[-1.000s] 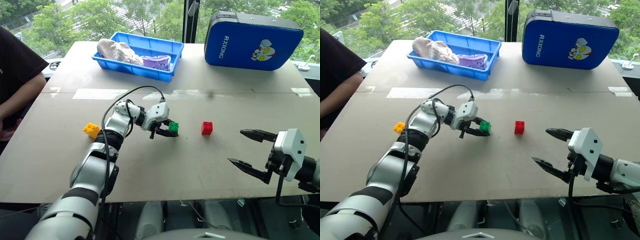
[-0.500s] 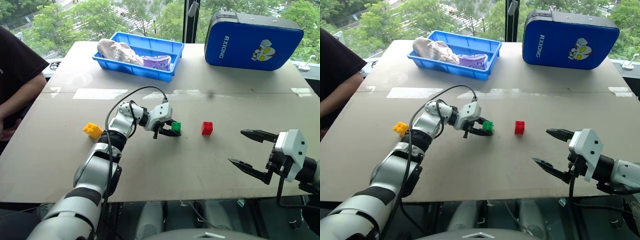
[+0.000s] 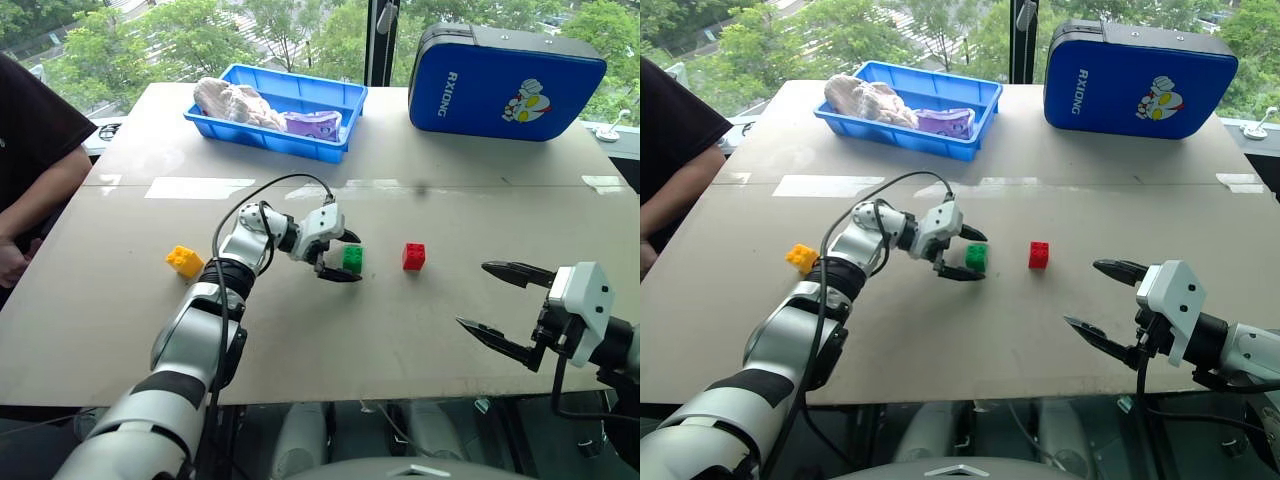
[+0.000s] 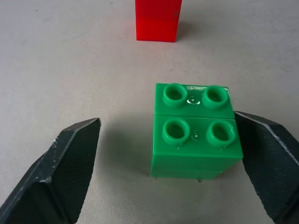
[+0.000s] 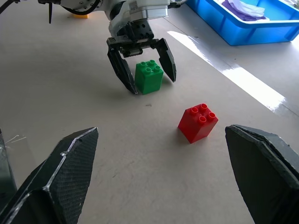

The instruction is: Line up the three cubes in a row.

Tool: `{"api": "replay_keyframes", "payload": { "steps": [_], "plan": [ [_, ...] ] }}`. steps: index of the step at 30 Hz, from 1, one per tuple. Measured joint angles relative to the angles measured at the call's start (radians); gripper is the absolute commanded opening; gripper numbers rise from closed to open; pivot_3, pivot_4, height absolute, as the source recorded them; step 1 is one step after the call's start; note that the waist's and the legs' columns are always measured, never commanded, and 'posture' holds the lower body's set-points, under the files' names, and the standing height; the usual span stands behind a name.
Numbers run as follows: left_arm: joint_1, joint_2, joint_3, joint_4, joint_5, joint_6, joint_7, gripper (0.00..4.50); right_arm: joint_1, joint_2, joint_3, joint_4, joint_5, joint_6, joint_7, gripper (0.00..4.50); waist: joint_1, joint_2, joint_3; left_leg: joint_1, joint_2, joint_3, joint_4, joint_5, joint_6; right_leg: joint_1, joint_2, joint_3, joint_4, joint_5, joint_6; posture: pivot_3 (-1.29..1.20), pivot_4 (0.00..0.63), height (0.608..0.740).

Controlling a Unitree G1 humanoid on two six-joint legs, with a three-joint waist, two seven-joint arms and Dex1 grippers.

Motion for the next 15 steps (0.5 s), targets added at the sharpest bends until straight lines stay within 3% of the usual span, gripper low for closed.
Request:
{"api": "replay_keyframes", "payload": {
  "steps": [5, 8, 12, 15],
  "plan": [
    [0.101, 0.091, 0.085, -0.190, -0.093, 0.127, -0.032, 4.41, -0.010, 0.002, 0.002, -0.002, 0.011, -0.003, -0.001, 4.50, -0.005, 0.000, 0.000, 0.001, 0.002, 0.000, 0.000, 0.000, 0.000, 0.000, 0.000, 0.000, 0.001, 0.000, -0.001, 0.00, 0.150, 0.740],
    [0.219, 0.175, 0.158, -0.406, -0.173, 0.272, -0.021, 4.41, -0.030, 0.003, 0.012, -0.002, 0.023, -0.015, 0.004, 4.50, -0.006, 0.000, 0.000, 0.001, 0.003, 0.000, 0.000, 0.000, 0.000, 0.000, 0.000, 0.000, 0.001, 0.000, -0.001, 0.00, 0.150, 0.740],
    [0.419, 0.292, 0.298, -0.719, -0.311, 0.519, 0.057, 4.41, -0.069, 0.003, 0.059, 0.015, 0.031, -0.032, 0.028, 4.50, -0.013, 0.000, 0.000, 0.001, 0.004, 0.000, 0.000, 0.000, 0.000, 0.000, -0.001, 0.000, 0.001, 0.000, 0.000, 0.00, 0.150, 0.740],
    [0.552, 0.313, 0.425, -0.879, -0.362, 0.628, 0.198, 4.41, -0.121, 0.004, 0.107, 0.049, 0.032, -0.044, 0.051, 4.50, -0.008, 0.000, 0.000, 0.003, 0.003, 0.000, 0.000, 0.000, 0.000, 0.001, -0.002, 0.000, 0.001, -0.001, 0.001, 0.00, 0.150, 0.740]
  ]
}}
